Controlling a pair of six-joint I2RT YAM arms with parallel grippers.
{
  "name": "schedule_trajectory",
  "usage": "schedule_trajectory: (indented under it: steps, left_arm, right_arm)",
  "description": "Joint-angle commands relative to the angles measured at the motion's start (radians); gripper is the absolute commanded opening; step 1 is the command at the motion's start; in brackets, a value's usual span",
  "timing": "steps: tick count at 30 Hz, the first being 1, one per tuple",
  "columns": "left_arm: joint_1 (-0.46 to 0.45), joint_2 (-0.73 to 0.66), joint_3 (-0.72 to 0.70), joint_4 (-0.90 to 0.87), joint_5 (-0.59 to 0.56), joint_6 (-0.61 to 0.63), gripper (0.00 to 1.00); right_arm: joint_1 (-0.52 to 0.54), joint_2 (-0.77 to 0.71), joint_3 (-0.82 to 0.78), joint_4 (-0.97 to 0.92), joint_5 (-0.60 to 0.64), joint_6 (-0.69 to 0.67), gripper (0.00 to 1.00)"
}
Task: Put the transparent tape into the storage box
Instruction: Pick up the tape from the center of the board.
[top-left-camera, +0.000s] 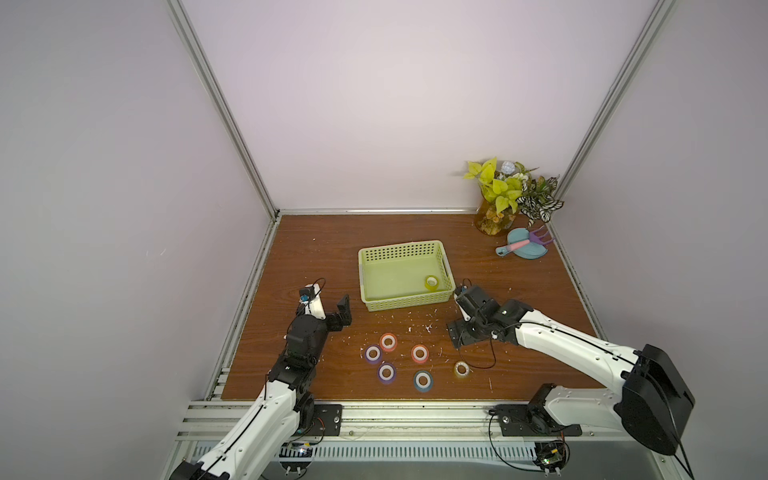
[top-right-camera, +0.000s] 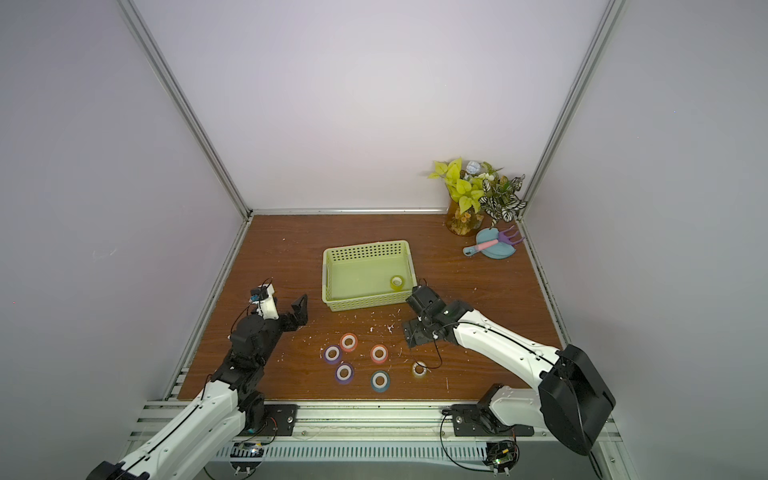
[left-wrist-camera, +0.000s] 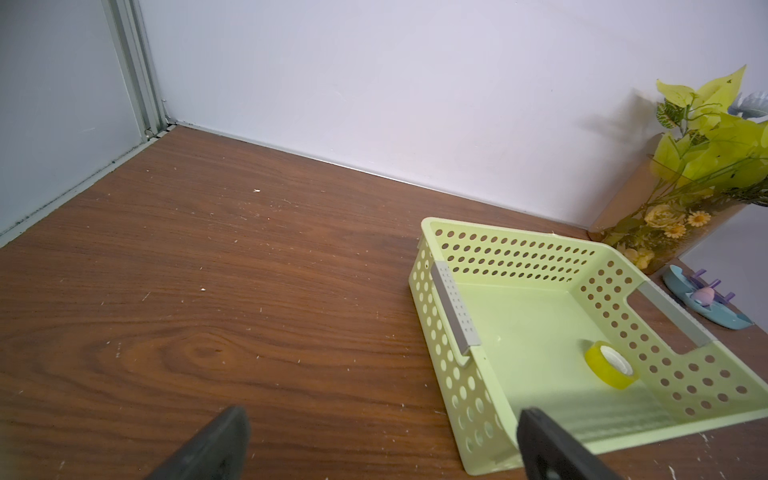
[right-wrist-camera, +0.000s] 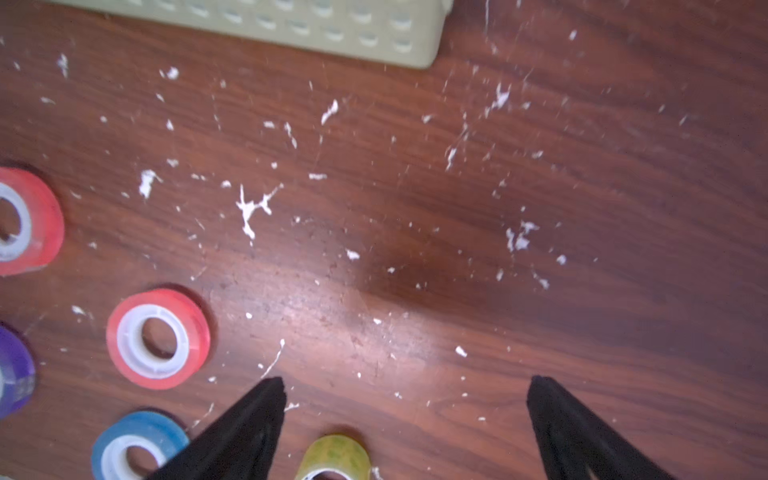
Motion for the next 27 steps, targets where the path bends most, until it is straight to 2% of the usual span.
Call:
schedule_trajectory:
  steps: [1, 10, 17, 27]
  left_arm:
    - [0.009, 0.002, 0.0, 0.005, -0.009, 0.004, 0.99]
    - [0.01, -0.002, 0.0, 0.003, -0.012, 0.004, 0.99]
    - [0.009, -0.004, 0.0, 0.001, -0.012, 0.003, 0.99]
    - [0.009, -0.001, 0.0, 0.003, -0.01, 0.003, 0.99]
  right_arm:
    - [0.035, -0.044, -0.042, 0.03, -0.045, 0.094, 0.96]
    - [0.158, -0.067, -0.134, 0.063, -0.069, 0.217, 0.93]
    - [0.243, -0.047, -0.148, 0.048, -0.037, 0.277, 0.9]
    - [0.282, -0.048, -0.163, 0.029, -0.023, 0.308, 0.82]
